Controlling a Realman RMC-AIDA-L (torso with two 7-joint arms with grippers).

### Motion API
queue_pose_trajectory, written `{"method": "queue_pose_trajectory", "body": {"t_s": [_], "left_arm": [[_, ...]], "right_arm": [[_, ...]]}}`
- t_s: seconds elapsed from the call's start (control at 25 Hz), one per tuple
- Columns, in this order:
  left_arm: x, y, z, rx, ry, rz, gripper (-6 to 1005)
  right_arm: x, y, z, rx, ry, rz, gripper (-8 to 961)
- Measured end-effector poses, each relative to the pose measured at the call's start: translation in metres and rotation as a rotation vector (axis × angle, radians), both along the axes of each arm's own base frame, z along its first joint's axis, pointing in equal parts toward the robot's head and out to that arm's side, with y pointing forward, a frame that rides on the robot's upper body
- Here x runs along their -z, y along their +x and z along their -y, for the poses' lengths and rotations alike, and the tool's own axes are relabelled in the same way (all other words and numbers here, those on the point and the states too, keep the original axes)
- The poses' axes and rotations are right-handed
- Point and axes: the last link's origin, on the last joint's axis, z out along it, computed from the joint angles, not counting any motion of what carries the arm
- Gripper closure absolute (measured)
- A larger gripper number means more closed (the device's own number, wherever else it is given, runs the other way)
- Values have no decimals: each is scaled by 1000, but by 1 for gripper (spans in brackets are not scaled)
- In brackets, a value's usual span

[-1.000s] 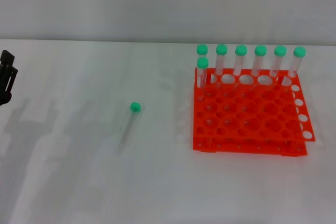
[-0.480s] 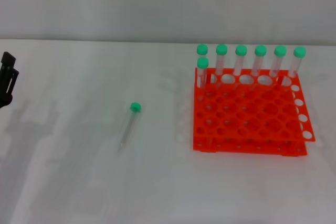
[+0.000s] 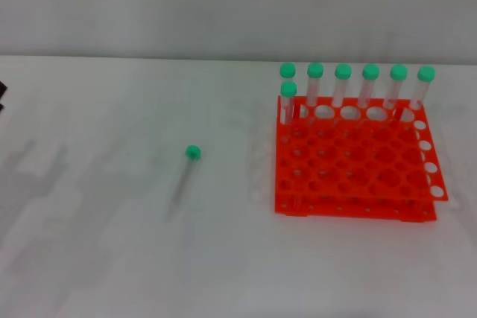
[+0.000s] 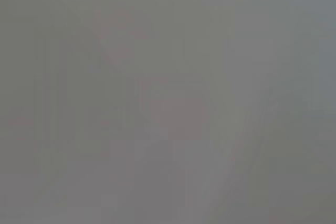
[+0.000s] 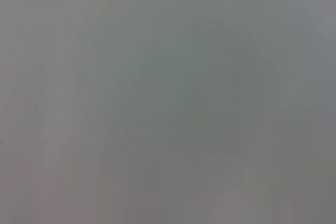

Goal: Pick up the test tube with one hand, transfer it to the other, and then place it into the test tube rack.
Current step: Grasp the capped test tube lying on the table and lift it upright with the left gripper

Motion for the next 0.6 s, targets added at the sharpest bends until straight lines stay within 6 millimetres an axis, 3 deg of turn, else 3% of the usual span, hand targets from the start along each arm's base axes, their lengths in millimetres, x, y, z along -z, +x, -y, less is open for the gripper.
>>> {"method": "queue_pose_trajectory", "body": {"t_s": [0.16,0.28,0.36,0.4,0.6], "left_arm": [[-38,2,-16,-15,-186,-14,301],[-67,15,-29,-54,-332,-21,301],[-72,18,-31,-64,-365,-24,301],[-83,32,-38,-90,-474,-53,301],[-90,56,-53,-214,-678,-162,302]], "right_arm": [[-2,-1,-2,-12,7,8,86],[-3,-2,-2,-16,9,11,88],[-4,-2,-3,-16,12,12,89],[-4,-2,-2,-14,15,13,89],[-7,0,1,-9,29,13,92]]}}
